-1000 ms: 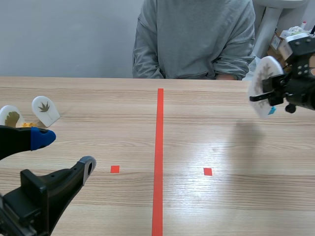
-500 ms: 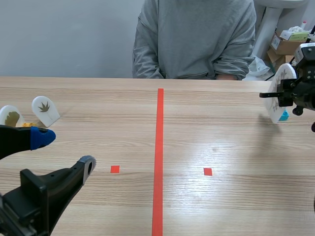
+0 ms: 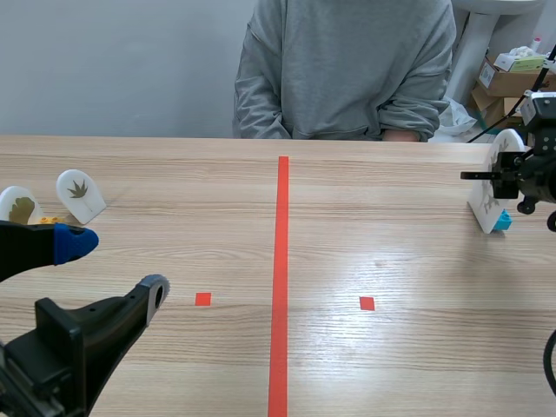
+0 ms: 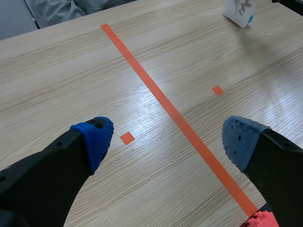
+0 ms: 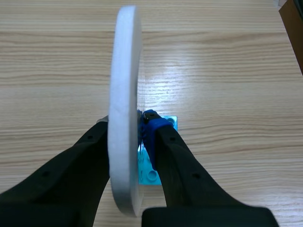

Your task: Do the leaf sorting experiment

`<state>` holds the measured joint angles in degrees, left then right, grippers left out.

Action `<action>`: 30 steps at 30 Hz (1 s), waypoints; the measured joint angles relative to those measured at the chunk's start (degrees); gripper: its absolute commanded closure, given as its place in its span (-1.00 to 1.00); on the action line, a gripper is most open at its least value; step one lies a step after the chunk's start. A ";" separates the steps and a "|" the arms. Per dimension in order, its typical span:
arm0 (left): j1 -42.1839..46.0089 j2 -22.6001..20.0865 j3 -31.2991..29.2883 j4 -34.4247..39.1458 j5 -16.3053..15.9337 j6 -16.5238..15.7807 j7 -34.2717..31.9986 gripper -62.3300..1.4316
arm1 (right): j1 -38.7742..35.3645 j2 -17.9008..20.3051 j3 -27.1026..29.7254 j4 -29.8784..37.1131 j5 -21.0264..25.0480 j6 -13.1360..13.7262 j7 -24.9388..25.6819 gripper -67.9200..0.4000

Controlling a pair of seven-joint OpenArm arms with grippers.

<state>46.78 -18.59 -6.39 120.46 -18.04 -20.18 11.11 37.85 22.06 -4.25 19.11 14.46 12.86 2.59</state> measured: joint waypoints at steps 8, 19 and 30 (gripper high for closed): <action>-0.13 0.00 0.00 0.00 -0.02 0.00 0.00 -0.60 | -1.03 0.17 0.00 0.22 -0.02 0.00 0.59 0.47; -0.13 0.00 0.00 0.00 -0.04 0.00 0.00 -0.60 | -1.07 0.17 0.00 0.31 -1.57 0.00 -1.25 -0.78; -0.13 0.00 0.00 0.00 -0.20 0.00 -0.02 -0.60 | -10.34 4.96 0.42 16.90 5.40 6.82 -12.83 -0.78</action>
<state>46.65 -18.59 -6.39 120.46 -18.24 -20.18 11.09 27.51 27.03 -3.84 36.01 19.86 19.68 -10.24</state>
